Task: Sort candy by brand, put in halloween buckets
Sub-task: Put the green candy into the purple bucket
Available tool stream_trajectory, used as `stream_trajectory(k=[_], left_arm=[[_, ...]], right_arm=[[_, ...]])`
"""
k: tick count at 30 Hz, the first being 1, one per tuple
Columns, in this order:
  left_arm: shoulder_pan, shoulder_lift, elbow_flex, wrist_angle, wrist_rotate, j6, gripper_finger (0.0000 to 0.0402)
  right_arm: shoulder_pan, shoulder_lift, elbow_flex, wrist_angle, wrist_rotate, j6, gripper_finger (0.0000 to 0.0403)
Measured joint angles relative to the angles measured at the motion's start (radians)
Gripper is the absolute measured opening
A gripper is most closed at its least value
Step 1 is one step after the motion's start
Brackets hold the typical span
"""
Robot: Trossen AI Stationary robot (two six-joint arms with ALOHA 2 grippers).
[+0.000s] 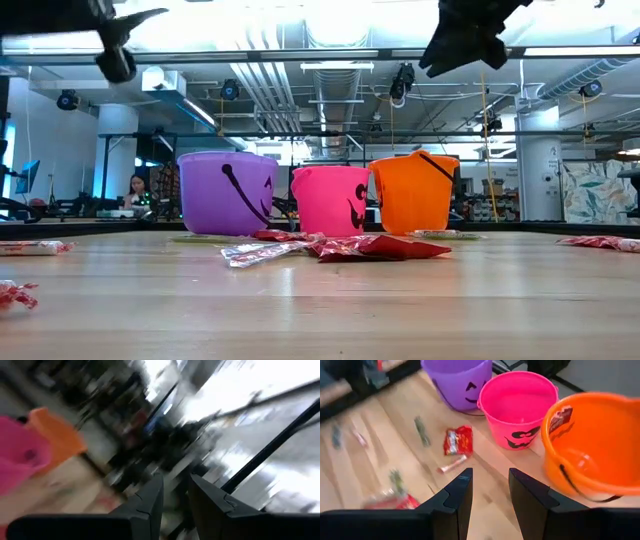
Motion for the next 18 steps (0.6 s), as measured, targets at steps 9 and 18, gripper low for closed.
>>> stream_trajectory(k=[9,18], left_arm=[[-0.050,0.559,0.395,-0.569,0.257,0.088,0.0075],[-0.084,1.034,0.673,-0.717,0.262,0.411,0.0075]], right_arm=[[-0.017,0.049,0.139,-0.273,0.005,-0.156,0.0118],[-0.019,-0.050,0.104,-0.278,0.005,-0.227,0.0118]])
